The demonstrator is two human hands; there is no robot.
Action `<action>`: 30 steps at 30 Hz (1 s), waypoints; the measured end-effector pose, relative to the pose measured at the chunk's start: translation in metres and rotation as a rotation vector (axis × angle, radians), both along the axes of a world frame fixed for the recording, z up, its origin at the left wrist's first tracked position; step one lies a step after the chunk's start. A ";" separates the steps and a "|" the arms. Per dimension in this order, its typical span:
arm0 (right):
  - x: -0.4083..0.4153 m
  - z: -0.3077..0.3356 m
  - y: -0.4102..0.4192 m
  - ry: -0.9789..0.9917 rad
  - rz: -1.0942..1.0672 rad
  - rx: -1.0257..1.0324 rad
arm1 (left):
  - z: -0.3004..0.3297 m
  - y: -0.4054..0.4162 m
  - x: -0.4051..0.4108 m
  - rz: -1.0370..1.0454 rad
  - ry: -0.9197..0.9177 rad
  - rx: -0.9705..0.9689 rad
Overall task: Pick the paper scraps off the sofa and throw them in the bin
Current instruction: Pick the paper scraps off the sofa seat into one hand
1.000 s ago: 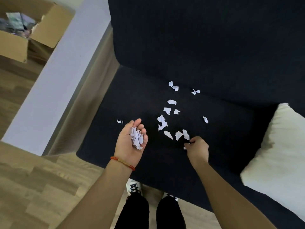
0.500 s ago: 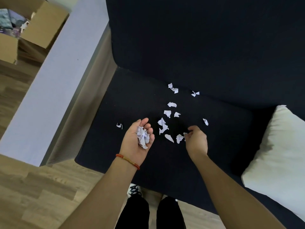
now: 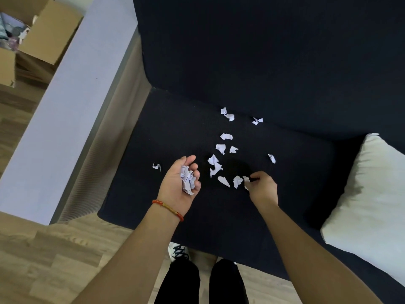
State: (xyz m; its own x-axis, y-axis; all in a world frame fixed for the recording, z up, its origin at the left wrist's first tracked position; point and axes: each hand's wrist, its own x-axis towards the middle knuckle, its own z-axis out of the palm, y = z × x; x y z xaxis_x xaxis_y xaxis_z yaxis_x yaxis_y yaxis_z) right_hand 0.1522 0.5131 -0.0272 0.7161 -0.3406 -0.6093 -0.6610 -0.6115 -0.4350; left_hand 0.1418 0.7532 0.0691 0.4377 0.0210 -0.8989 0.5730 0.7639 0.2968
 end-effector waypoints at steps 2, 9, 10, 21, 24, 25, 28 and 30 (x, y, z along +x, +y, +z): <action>0.002 0.025 0.002 -0.083 -0.070 0.068 | -0.004 -0.005 -0.004 0.016 0.013 0.003; -0.008 0.129 0.050 -0.334 -0.138 0.453 | -0.002 -0.034 -0.005 0.047 0.009 -0.045; -0.013 0.136 0.059 -0.323 -0.105 0.474 | 0.000 -0.037 -0.005 0.042 -0.001 -0.062; -0.038 0.137 0.116 -0.300 0.025 0.390 | 0.017 -0.031 -0.011 0.011 -0.088 -0.019; -0.040 0.140 0.119 -0.356 0.027 0.365 | 0.017 -0.030 -0.016 0.027 -0.094 -0.049; -0.040 0.140 0.117 -0.387 -0.010 0.396 | 0.016 -0.030 -0.017 0.032 -0.091 -0.062; -0.039 0.118 0.100 -0.464 -0.158 0.379 | 0.012 -0.027 -0.021 0.039 -0.057 -0.060; -0.041 0.083 0.084 -0.384 -0.276 0.321 | 0.007 -0.021 -0.026 0.029 -0.049 -0.040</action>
State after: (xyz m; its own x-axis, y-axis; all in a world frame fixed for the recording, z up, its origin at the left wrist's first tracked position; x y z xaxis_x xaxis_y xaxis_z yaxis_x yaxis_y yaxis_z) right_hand 0.1116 0.5967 0.0555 0.8174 -0.3874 -0.4264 -0.5350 -0.2362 -0.8111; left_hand 0.1161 0.7318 0.0766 0.4813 -0.0017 -0.8766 0.5362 0.7917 0.2928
